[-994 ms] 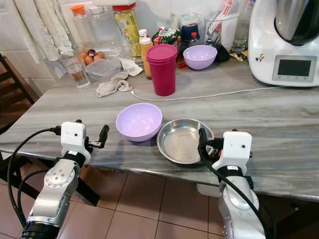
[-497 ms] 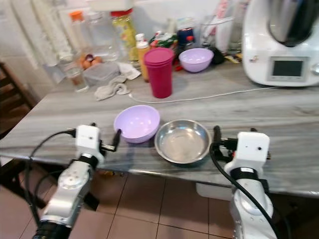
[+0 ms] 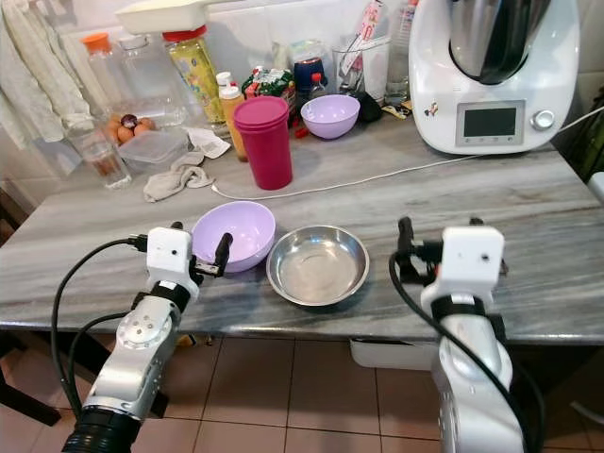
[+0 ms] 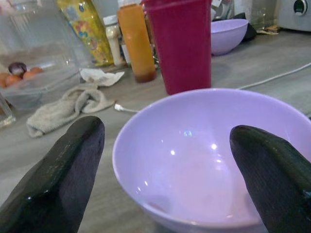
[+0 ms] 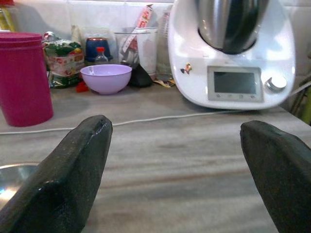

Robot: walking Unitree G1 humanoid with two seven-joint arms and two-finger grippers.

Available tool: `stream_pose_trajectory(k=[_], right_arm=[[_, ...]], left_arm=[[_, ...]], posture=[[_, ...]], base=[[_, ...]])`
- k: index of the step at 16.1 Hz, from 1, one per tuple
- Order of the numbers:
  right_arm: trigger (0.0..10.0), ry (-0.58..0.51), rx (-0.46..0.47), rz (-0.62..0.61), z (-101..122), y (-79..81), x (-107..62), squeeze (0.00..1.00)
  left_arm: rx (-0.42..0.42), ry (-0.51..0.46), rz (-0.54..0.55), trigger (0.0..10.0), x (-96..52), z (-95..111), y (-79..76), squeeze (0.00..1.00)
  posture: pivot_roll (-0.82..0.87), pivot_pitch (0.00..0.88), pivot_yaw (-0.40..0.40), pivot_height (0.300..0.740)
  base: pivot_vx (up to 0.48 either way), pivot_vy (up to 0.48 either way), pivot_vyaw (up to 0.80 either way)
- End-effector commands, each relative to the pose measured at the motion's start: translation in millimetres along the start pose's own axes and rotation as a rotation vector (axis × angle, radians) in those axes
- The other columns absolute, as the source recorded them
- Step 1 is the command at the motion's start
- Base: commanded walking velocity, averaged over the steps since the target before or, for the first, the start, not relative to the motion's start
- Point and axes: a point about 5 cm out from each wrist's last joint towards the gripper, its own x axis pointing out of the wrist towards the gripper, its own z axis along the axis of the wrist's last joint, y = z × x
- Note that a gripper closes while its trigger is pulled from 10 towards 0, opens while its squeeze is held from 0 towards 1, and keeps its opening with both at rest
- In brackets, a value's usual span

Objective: Setting the table

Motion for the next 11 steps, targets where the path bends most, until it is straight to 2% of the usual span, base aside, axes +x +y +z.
stream_pose_trajectory(k=[1, 4, 5, 9, 11], right_arm=[[10.0, -0.010, 0.010, 0.030, 2, 6.8, 3.0, 0.00], [10.0, -0.026, 0.001, 0.059, 5, 11.3, 5.5, 0.00], [10.0, -0.020, 0.014, 0.046, 5, 11.4, 4.4, 0.00], [10.0, 0.000, 0.026, 0.068, 0, 19.0, -2.3, 0.00], [10.0, -0.001, 0.037, 0.083, -1, 22.3, -0.7, 0.00]], left_arm=[[0.019, -0.001, 0.039, 10.0, 0.2, 1, 7.1, 0.00], [0.049, -0.008, 0.080, 10.0, -1.1, 4, 16.0, 0.00], [0.079, -0.008, 0.089, 10.0, -6.4, 3, 24.1, 0.00], [0.159, -0.018, 0.145, 10.0, -16.8, 4, 46.7, 0.00], [0.137, -0.003, 0.119, 10.0, -16.5, 1, 41.5, 0.00]], posture=[[-0.37, 0.000, 0.115, 0.740], [-0.36, 0.000, 0.121, 0.740], [-0.36, 0.000, 0.125, 0.740], [-0.33, 0.000, 0.116, 0.740], [-0.33, 0.000, 0.114, 0.740]], base=[[0.000, 0.000, 0.00], [0.000, 0.000, 0.00], [0.000, 0.000, 0.00], [0.000, 0.000, -0.58], [0.000, 0.000, -0.24]])
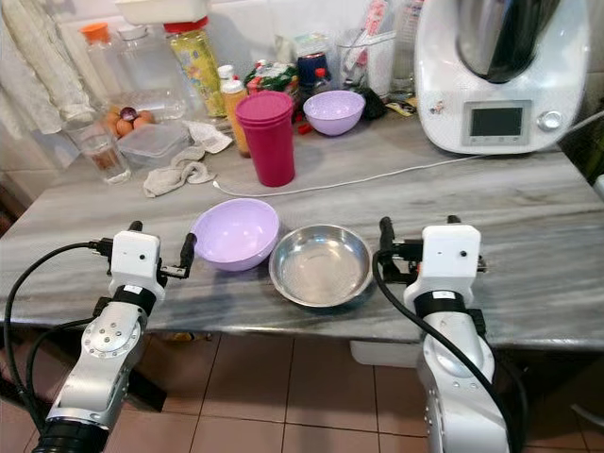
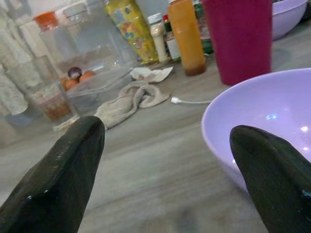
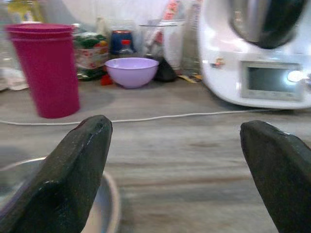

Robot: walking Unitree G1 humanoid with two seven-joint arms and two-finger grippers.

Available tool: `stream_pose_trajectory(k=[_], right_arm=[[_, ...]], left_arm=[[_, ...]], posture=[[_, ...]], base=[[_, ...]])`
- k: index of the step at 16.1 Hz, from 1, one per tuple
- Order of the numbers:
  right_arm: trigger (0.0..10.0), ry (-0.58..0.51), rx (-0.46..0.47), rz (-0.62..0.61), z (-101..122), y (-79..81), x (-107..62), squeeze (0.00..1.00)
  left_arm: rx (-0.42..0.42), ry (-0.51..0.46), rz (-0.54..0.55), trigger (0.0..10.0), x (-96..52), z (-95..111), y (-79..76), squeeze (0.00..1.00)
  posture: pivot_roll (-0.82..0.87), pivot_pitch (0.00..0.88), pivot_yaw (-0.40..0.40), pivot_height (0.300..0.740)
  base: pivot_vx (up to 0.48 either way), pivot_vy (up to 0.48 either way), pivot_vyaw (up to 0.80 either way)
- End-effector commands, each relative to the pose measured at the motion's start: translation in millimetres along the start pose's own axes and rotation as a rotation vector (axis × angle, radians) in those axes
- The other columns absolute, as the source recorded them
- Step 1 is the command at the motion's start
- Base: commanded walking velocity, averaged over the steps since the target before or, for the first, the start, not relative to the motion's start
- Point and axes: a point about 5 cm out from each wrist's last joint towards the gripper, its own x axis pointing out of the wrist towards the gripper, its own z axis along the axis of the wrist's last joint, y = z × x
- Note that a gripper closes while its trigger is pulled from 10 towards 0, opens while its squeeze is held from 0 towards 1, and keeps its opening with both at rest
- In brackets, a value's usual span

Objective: Setting the table

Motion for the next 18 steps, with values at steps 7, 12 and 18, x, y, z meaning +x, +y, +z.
stream_pose_trajectory(k=[7, 12, 18], right_arm=[[10.0, -0.033, 0.051, 0.026, 6, 10.7, 7.2, 0.00], [10.0, -0.018, 0.052, 0.033, 2, 9.1, 9.0, 0.00], [10.0, 0.018, 0.055, 0.029, -4, 12.4, 10.5, 0.00]], left_arm=[[-0.033, -0.005, -0.041, 10.0, 0.4, 5, -14.8, 0.00], [0.001, -0.008, 0.000, 10.0, 0.0, 6, -3.5, 0.00], [0.009, 0.033, 0.011, 10.0, -0.5, 2, -5.6, 0.00]], posture=[[-0.31, 0.000, 0.122, 0.740], [-0.29, 0.000, 0.121, 0.740], [-0.29, 0.000, 0.120, 0.740]], base=[[0.000, 0.000, 0.00], [0.000, 0.000, 0.00], [-0.042, 0.000, 0.00]])
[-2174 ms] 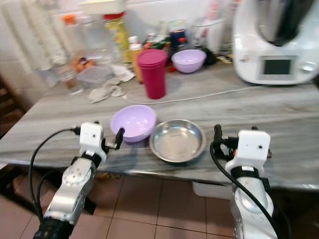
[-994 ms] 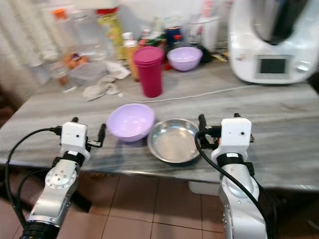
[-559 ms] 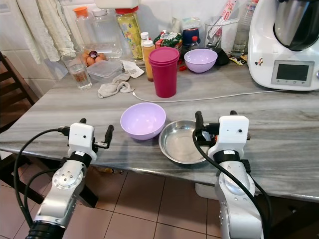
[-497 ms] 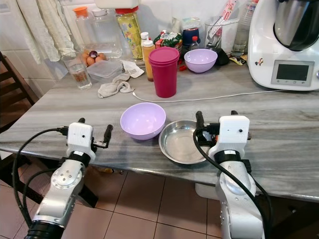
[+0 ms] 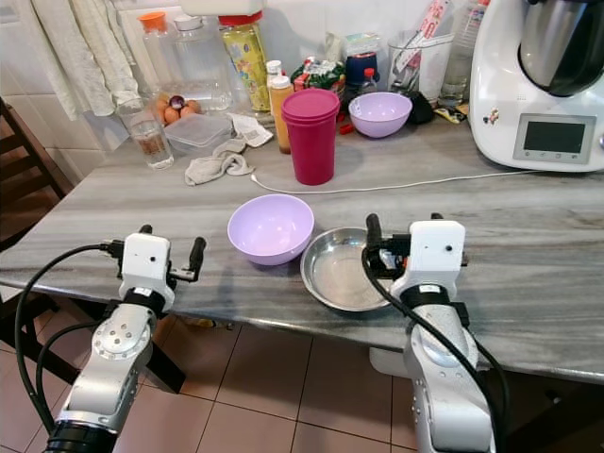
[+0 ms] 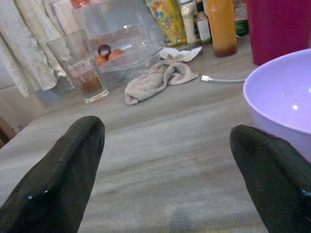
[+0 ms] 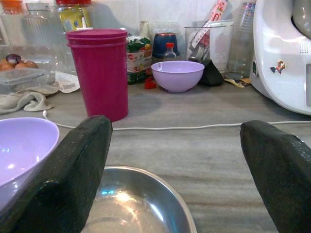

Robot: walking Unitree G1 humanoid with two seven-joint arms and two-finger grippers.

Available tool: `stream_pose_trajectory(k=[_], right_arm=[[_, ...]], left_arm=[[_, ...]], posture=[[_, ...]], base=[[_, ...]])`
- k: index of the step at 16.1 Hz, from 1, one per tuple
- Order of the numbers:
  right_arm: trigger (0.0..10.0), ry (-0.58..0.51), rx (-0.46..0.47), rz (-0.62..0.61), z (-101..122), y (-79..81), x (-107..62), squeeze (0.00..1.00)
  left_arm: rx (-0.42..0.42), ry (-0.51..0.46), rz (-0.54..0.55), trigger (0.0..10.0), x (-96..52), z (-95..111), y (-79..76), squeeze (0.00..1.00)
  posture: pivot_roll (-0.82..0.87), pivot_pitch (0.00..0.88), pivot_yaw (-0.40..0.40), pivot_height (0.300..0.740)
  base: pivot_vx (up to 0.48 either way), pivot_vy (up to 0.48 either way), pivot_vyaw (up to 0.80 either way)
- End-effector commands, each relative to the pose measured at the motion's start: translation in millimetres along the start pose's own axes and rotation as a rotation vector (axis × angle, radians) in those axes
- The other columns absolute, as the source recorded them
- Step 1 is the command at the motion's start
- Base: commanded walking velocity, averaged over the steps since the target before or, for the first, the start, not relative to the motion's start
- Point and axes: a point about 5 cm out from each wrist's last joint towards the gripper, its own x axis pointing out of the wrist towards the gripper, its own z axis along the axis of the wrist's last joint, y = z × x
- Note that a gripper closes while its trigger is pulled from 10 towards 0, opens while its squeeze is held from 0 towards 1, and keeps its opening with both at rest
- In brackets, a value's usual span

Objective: Setting the table

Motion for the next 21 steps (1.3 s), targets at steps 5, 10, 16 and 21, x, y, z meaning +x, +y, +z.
stream_pose_trajectory(k=[5, 10, 16, 21], right_arm=[[10.0, 0.007, -0.024, -0.031, 0, -1.6, 3.4, 0.00], [10.0, -0.001, -0.004, -0.032, 3, -5.9, 1.9, 0.00], [10.0, -0.004, -0.081, -0.078, 3, -10.7, 7.6, 0.00], [10.0, 0.045, -0.038, -0.026, -4, -5.9, 0.5, 0.00]], left_arm=[[0.018, 0.008, 0.038, 10.0, 1.8, 3, 4.7, 0.00], [0.020, 0.013, 0.038, 10.0, 3.0, 3, 5.2, 0.00], [0.013, 0.020, 0.031, 10.0, 5.0, 3, 0.7, 0.00], [0.016, 0.029, 0.028, 10.0, 3.9, 1, 0.4, 0.00]], posture=[[-0.30, 0.000, 0.123, 0.740], [-0.30, 0.000, 0.118, 0.740], [-0.31, 0.000, 0.115, 0.740], [-0.31, 0.000, 0.115, 0.740]], base=[[-0.253, 0.000, 0.00], [-0.256, 0.000, 0.00], [-0.273, 0.000, 0.00], [-0.276, 0.000, 0.00]])
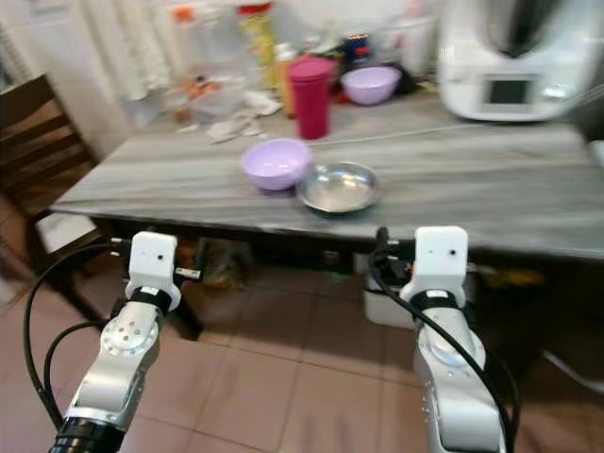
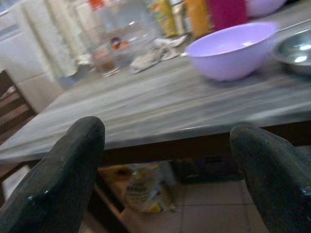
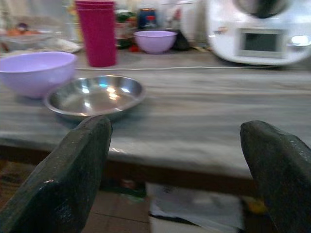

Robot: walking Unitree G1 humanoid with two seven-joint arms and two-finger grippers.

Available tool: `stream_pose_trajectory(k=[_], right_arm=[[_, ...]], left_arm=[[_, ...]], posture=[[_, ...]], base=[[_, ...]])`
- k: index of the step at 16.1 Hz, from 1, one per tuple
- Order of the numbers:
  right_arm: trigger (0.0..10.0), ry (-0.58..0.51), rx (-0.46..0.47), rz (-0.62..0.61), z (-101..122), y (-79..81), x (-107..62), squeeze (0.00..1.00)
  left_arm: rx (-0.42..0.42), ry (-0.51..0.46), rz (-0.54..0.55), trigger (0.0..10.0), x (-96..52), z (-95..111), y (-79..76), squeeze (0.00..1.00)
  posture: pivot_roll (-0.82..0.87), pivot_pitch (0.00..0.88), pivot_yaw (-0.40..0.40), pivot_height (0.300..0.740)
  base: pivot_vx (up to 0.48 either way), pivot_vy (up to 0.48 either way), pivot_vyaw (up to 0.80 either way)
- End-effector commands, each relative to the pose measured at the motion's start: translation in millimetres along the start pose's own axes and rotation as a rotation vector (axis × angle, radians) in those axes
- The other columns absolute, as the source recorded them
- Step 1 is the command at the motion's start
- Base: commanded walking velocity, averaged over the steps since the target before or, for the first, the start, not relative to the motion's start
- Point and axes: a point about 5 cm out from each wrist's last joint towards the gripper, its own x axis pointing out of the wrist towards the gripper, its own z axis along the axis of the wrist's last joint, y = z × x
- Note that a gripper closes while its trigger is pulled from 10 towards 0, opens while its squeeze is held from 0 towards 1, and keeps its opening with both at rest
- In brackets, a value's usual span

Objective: Setting the table

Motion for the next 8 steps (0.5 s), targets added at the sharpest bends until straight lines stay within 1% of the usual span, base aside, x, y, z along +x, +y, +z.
stream_pose_trajectory(k=[1, 8], right_arm=[[10.0, -0.035, 0.025, 0.020, 7.4, 7.5, -0.3, 0.00], [10.0, -0.044, 0.040, 0.008, 9.2, 3.2, 1.6, 0.00]], left_arm=[[0.019, 0.020, 0.021, 10.0, -1.1, -4.1, 7.9, 0.00], [0.032, 0.020, 0.014, 10.0, 0.6, -4.6, 7.0, 0.00]], posture=[[-0.31, 0.000, 0.117, 0.740], [-0.31, 0.000, 0.120, 0.740]], base=[[-0.285, 0.000, 0.00], [-0.300, 0.000, 0.00]])
